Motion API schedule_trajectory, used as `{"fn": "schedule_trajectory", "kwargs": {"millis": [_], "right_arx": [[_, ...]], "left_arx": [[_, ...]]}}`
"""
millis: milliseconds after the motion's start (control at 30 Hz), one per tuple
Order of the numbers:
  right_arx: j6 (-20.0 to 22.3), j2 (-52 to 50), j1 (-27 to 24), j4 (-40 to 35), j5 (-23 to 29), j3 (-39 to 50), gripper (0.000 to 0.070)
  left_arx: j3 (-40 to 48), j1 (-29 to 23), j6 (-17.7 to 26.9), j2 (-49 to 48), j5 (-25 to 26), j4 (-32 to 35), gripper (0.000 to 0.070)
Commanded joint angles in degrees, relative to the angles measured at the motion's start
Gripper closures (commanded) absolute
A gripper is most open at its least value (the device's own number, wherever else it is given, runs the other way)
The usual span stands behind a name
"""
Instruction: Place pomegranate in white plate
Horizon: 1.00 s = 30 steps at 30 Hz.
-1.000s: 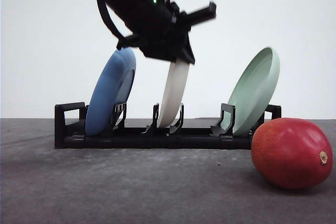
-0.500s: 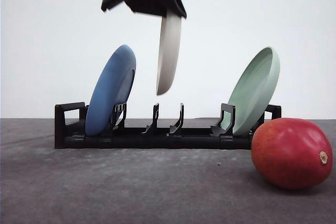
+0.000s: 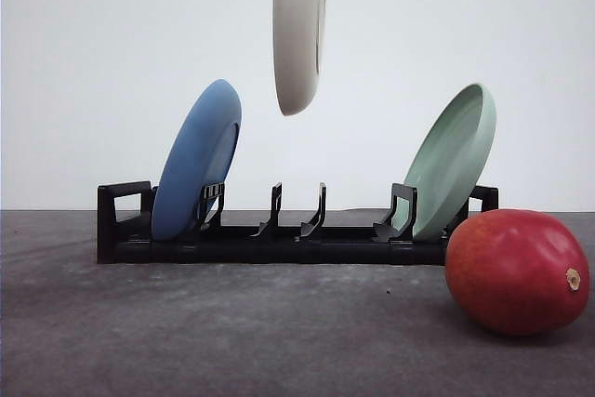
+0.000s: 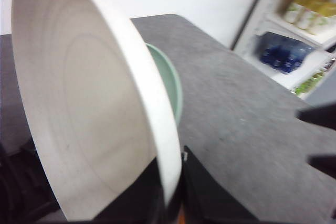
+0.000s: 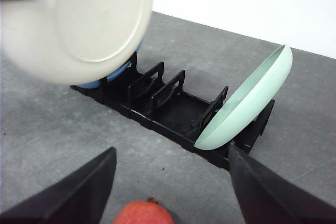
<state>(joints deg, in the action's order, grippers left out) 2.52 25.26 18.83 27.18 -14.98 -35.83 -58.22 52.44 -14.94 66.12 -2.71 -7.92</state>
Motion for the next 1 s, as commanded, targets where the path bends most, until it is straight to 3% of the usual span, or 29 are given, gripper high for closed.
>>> {"fn": "schedule_trajectory", "kwargs": {"millis": [0, 333, 467, 600, 767, 967], "right_arx": [[-0.8, 0.1, 0.3, -0.5, 0.0, -0.6, 0.0267], [-0.8, 0.1, 0.3, -0.5, 0.0, -0.6, 0.0267], [-0.8, 0.1, 0.3, -0.5, 0.0, -0.6, 0.0267], [-0.8, 0.1, 0.3, -0.5, 0.0, -0.6, 0.0267], [-0.8, 0.1, 0.3, -0.5, 0.0, -0.6, 0.0267], [-0.8, 0.1, 0.3, -0.5, 0.0, -0.6, 0.0267]], "left_arx": [[1.7, 1.3, 1.0, -1.4, -0.6, 0.3, 0.0697], [14.9, 10.1, 1.7, -14.7, -7.9, 0.2, 0.0697], [16.0, 14.6, 7.7, -16.2, -12.9, -7.5, 0.0697], [16.0, 18.7, 14.7, -15.0, -14.5, -12.4, 0.0696], [16.0, 20.7, 22.0, -9.9, -14.7, -16.2, 0.0697], [15.4, 21.2, 27.6, -1.0, -15.8, -16.7, 0.0697]]}}
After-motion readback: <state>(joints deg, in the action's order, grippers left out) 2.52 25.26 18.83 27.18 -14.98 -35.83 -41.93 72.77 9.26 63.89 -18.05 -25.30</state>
